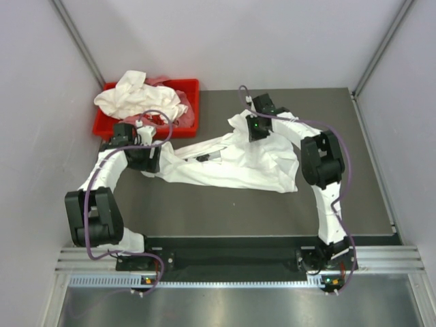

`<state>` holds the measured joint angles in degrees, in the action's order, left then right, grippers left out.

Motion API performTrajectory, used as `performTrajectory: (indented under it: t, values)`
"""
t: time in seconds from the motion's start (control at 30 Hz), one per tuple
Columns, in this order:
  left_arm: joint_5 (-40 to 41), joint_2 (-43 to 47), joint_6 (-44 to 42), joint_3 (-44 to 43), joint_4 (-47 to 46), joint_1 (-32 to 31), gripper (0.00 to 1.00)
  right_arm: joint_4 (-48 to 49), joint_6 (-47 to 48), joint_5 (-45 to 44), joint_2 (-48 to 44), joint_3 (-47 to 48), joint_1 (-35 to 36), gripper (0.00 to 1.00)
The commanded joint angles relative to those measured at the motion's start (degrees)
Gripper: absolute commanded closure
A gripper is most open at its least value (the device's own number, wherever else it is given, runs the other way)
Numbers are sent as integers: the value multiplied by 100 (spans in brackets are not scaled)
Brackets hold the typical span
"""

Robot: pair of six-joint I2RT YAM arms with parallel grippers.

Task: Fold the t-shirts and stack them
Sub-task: Flatten the tshirt out

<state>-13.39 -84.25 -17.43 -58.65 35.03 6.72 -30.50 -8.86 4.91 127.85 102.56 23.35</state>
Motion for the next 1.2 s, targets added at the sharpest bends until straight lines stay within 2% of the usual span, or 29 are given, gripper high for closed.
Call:
performTrajectory:
  t: [0.0, 0.1, 0.13, 0.17, 0.33, 0.47, 0.53, 0.57, 0.6, 0.67, 0.73, 0.77, 0.9, 1.0, 1.17]
  values:
    - [-199, 207, -129, -50, 118, -30, 19, -105, -80, -121, 135, 255, 117, 80]
    - [-243, 233, -199, -67, 180, -92, 19, -167, -98, -139, 109, 299, 117, 91]
    - [-269, 233, -251, -76, 197, -109, 20, -175, -107, -139, 82, 299, 117, 98]
    - [-287, 268, -261, -85, 224, -144, 20, -167, -116, -148, -5, 291, 117, 100]
    - [-279, 409, -419, -102, 146, -504, 21, -175, -160, -323, -593, 124, 125, 100]
    - [-147, 296, -480, -208, 13, -846, 24, -132, -151, -473, -1724, -472, 152, 100]
    - [-86, 216, -498, -243, -74, -971, 25, -97, -142, -473, -2192, -1183, 169, 100]
    - [-15, 164, -507, -243, -127, -988, 30, -88, -177, -464, -2682, -1464, 169, 100]
    - [90, 137, -498, -252, -180, -989, 30, -79, -195, -612, -2939, -2068, 161, 100]
    - [719, 15, -367, -322, -285, -989, 31, -87, -317, -649, -3730, -2686, 169, 100]
    - [907, -65, -314, -410, -260, -936, 32, -96, -466, -579, -4275, -3609, 204, 100]
    - [969, -118, -305, -401, -268, -936, 32, -96, -641, -526, -4791, -4186, 222, 100]
    - [681, -329, -164, -463, 3, -945, 35, -350, -1064, -464, -5884, -5278, 293, 100]
    - [364, -329, -269, -410, 136, -971, 37, -649, -1311, -612, -6596, -5834, 301, 100]
    - [29, 3, -1138, -42, 496, -1181, 36, -905, -1478, -649, -7274, -6204, 301, 100]
